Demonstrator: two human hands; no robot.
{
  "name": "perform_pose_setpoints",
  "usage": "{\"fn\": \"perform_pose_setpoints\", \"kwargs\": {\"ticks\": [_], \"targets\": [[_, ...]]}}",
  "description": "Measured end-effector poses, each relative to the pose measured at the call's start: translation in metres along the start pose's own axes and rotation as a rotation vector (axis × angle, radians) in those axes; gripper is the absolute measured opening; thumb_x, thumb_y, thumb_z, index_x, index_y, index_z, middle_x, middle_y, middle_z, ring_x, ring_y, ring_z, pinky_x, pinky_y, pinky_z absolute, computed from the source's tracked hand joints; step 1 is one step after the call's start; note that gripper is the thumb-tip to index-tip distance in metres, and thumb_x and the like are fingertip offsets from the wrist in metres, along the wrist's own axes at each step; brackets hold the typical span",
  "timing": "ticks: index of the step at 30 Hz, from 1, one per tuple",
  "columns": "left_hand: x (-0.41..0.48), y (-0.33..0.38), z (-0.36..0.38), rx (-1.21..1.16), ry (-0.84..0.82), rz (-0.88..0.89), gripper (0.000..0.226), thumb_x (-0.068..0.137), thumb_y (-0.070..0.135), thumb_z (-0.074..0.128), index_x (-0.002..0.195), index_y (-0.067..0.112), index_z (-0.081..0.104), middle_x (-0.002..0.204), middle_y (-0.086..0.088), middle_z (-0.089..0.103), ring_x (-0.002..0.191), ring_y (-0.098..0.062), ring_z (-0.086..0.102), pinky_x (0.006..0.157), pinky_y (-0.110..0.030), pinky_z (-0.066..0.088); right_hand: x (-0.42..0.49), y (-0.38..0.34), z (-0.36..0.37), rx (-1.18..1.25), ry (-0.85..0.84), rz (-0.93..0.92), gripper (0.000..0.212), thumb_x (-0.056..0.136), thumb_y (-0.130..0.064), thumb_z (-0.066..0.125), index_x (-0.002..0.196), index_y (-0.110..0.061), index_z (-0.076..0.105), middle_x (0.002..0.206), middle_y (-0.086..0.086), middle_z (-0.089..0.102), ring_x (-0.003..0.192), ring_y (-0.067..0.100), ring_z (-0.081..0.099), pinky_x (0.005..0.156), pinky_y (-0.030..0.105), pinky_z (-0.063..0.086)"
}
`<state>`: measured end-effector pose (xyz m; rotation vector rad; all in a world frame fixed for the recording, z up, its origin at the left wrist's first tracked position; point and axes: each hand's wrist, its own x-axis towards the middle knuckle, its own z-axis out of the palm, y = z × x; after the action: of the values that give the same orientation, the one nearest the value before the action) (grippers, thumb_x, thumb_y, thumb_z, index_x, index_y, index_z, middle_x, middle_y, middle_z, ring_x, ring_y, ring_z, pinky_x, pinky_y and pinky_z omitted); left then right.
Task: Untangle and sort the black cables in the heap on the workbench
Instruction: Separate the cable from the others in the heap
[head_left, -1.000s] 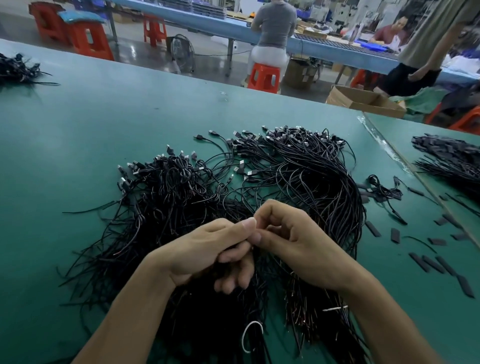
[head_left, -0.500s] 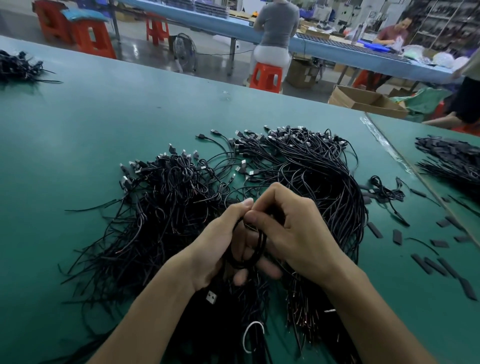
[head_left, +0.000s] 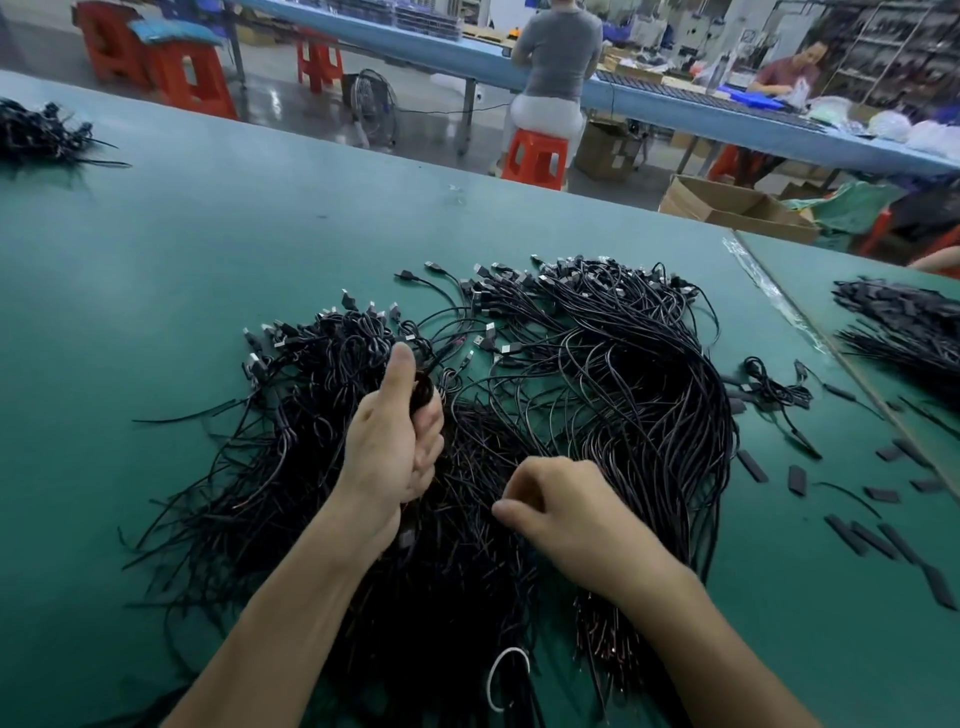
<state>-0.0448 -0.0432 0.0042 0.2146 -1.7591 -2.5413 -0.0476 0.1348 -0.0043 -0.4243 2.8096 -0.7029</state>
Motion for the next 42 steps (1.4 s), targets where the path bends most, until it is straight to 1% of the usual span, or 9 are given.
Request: {"fn": "perform_pose_setpoints", "kwargs": {"ticks": [6,12,16,21,25,29,33,37,42], "targets": [[0.002,0.002,-0.001,-0.056,-0.035,0.002,0.065,0.084,0.075,0.023,0.05,0.024,0.044,0.045,0.007,0.025,0.035,-0.006,0.016,0.035,-0.016,0.012,-0.003,-0.009,0.021,0.005,-0.092,0.011,0.031,0.088,-0.053,0.066,0.094,-0.023,0.071,0.087,-0.008,0.069,0.083,0.011,0.066,0.08,0.039,0.058],[0.002,0.001,-0.002,-0.106,-0.089,0.012,0.055,0.105,0.044,0.024,0.062,0.02,0.05,0.048,0.008,0.028,0.036,-0.005,0.019,0.033,-0.015,0.019,-0.007,-0.002,0.015,0.014,-0.133,0.026,0.02,0.084,-0.044,0.074,0.09,-0.025,0.071,0.085,-0.01,0.067,0.081,0.005,0.063,0.077,0.033,0.057],[0.001,-0.002,0.001,-0.038,-0.115,0.072,0.049,0.094,0.06,0.032,0.073,0.019,0.049,0.051,0.01,0.032,0.04,-0.004,0.022,0.034,-0.015,0.022,-0.007,0.001,0.013,0.034,-0.117,0.004,0.011,0.085,-0.036,0.075,0.09,-0.026,0.074,0.08,-0.01,0.067,0.076,0.002,0.062,0.074,0.027,0.056],[0.002,-0.004,-0.002,-0.057,-0.155,0.136,0.043,0.09,0.06,0.038,0.066,0.029,0.057,0.055,0.013,0.034,0.043,-0.002,0.024,0.037,-0.013,0.025,-0.007,-0.001,0.02,0.069,-0.123,0.004,0.041,0.078,-0.054,0.076,0.109,-0.028,0.068,0.081,-0.01,0.068,0.077,0.003,0.064,0.076,0.031,0.057],[0.002,-0.003,-0.003,-0.037,-0.149,0.147,0.043,0.089,0.061,0.038,0.063,0.031,0.057,0.055,0.013,0.034,0.043,-0.002,0.023,0.037,-0.013,0.025,-0.007,-0.001,0.025,0.067,-0.062,-0.009,0.022,0.082,-0.05,0.075,0.087,-0.029,0.071,0.076,-0.011,0.065,0.072,0.003,0.062,0.07,0.029,0.058],[0.0,-0.003,-0.001,0.019,-0.112,0.148,0.046,0.088,0.064,0.037,0.055,0.033,0.046,0.051,0.013,0.031,0.042,-0.005,0.019,0.035,-0.015,0.022,-0.01,-0.003,0.026,0.067,-0.049,-0.037,0.013,0.087,-0.043,0.068,0.083,-0.03,0.068,0.071,-0.013,0.061,0.068,0.004,0.059,0.068,0.031,0.056],[0.0,-0.004,0.001,0.008,-0.096,0.09,0.053,0.093,0.061,0.032,0.051,0.029,0.039,0.048,0.011,0.027,0.041,-0.007,0.015,0.034,-0.018,0.016,-0.012,-0.005,0.011,0.068,-0.06,-0.055,0.011,0.086,-0.04,0.064,0.084,-0.03,0.069,0.076,-0.012,0.065,0.073,0.005,0.062,0.072,0.036,0.057],[-0.001,-0.003,0.001,-0.01,-0.113,0.084,0.054,0.093,0.061,0.03,0.051,0.027,0.039,0.047,0.011,0.028,0.039,-0.007,0.015,0.034,-0.018,0.014,-0.013,-0.006,-0.003,0.091,0.032,-0.035,0.013,0.084,-0.04,0.065,0.083,-0.028,0.07,0.076,-0.013,0.067,0.071,0.003,0.064,0.07,0.036,0.059],[0.0,-0.003,0.0,-0.003,-0.119,0.122,0.056,0.096,0.059,0.035,0.053,0.027,0.045,0.047,0.011,0.028,0.038,-0.007,0.016,0.034,-0.017,0.015,-0.013,-0.013,0.008,0.047,-0.075,-0.052,0.026,0.084,-0.052,0.071,0.09,-0.027,0.072,0.078,-0.012,0.067,0.075,0.004,0.064,0.074,0.035,0.058]]}}
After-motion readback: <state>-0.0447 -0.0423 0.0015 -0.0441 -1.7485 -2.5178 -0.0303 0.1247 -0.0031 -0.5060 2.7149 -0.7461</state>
